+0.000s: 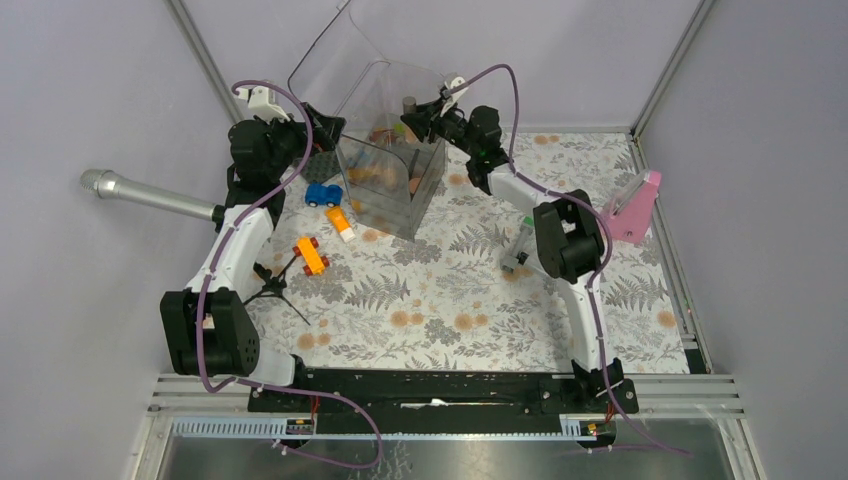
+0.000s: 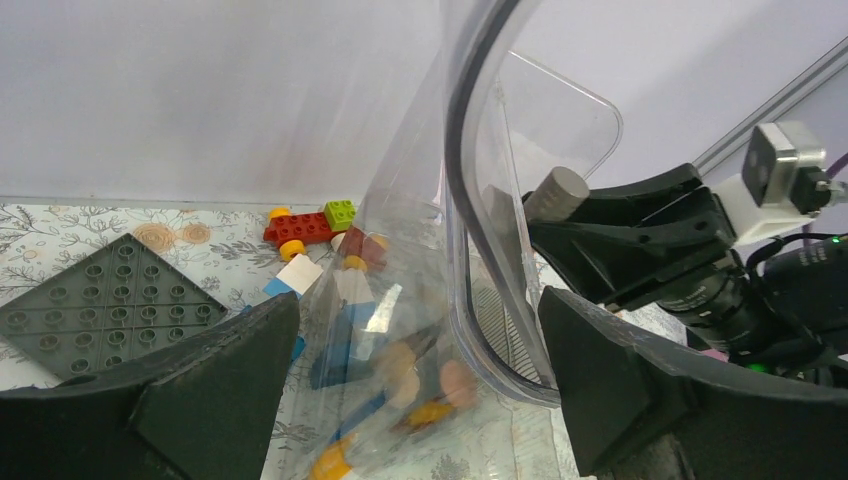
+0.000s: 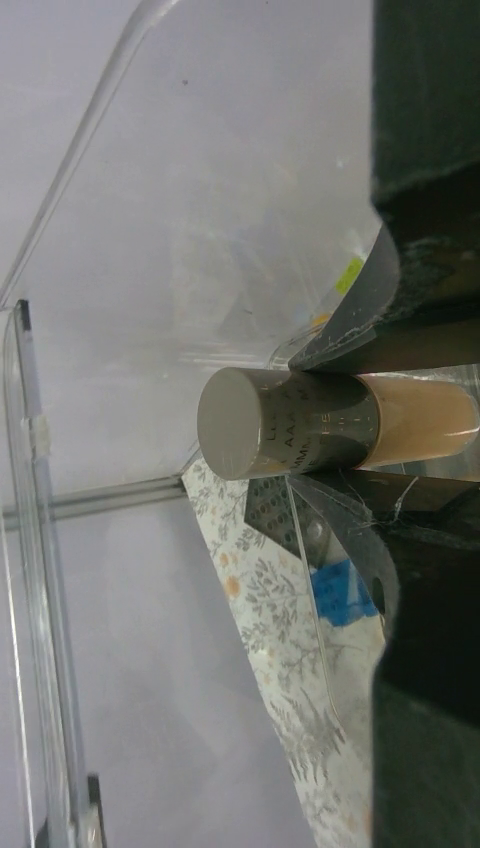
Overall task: Organize the makeup
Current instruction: Place the makeup in the storage box.
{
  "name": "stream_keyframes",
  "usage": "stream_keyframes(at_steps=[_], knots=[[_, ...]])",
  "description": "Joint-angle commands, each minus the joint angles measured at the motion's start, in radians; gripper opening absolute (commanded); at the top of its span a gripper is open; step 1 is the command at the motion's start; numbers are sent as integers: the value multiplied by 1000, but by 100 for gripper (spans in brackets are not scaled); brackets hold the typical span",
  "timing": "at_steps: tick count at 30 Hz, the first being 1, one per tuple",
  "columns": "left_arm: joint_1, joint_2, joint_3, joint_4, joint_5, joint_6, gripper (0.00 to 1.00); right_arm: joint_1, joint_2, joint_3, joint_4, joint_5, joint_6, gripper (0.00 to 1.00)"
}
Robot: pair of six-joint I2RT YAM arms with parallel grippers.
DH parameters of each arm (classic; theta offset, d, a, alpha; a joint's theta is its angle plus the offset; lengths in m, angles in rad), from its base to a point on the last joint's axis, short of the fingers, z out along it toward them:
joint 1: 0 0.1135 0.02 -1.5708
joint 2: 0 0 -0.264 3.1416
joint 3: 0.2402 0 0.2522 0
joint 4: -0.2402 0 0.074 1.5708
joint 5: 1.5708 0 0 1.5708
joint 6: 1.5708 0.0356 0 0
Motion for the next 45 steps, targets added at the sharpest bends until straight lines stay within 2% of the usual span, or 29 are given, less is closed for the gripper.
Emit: stream_keyframes(at_steps=[1, 5, 11, 16, 29, 42, 45], knots=[[11, 1, -17, 16, 23, 15, 98, 19, 44, 132, 29, 73, -38, 0], [9, 19, -10, 23, 32, 13, 98, 27, 123, 277, -98, 59, -77, 0], [9, 44, 3, 48, 80, -23, 97, 40, 241, 462, -159, 64, -77, 0], [9, 48, 2, 53, 92, -30, 97, 48, 311, 534, -148, 81, -63, 0], [9, 54, 5, 62, 104, -39, 97, 69, 413, 638, -127, 151, -79, 6], [11, 55, 8, 69, 111, -43, 97, 71, 435, 631, -114, 166, -77, 12], [11, 58, 6, 71, 116, -48, 97, 73, 435, 628, -119, 163, -80, 22]])
